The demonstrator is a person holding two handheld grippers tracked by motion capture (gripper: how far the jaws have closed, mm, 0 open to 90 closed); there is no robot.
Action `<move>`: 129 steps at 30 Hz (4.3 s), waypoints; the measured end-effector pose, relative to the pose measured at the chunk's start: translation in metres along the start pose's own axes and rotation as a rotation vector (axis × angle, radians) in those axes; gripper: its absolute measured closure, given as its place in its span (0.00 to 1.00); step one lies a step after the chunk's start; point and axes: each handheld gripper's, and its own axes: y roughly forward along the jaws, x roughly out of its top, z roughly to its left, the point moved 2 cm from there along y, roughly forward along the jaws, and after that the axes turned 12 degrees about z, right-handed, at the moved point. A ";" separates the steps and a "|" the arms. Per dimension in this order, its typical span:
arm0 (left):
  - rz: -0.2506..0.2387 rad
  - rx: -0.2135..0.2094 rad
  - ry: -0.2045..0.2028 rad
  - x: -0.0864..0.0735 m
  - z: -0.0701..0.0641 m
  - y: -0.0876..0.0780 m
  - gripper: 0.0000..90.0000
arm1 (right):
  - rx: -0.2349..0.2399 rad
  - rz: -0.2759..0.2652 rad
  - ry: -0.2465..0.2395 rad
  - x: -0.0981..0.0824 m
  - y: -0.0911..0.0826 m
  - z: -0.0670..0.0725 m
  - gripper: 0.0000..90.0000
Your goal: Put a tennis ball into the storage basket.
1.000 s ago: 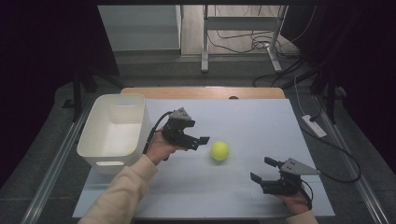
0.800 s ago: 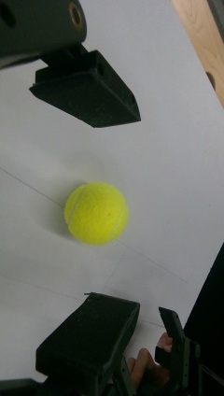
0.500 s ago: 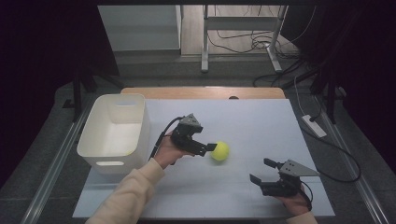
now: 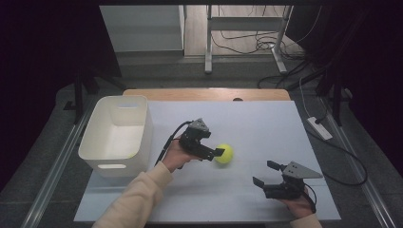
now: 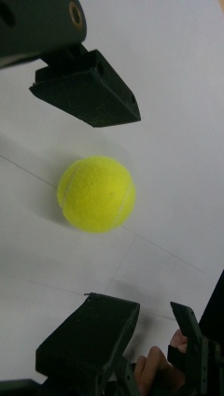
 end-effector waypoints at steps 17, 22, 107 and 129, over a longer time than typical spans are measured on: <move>0.040 -0.012 -0.014 0.003 0.003 0.021 0.11 | -0.004 -0.003 0.005 -0.002 -0.001 0.000 0.14; 0.058 0.001 -0.016 0.003 0.003 0.028 0.11 | -0.004 0.002 0.002 -0.002 -0.001 0.000 0.14; -0.038 0.034 -0.042 0.016 0.002 0.016 0.30 | -0.012 -0.001 -0.001 -0.001 -0.001 0.000 0.15; -0.140 0.047 -0.017 0.027 -0.007 -0.027 0.30 | -0.013 0.003 -0.001 -0.002 -0.001 -0.001 0.15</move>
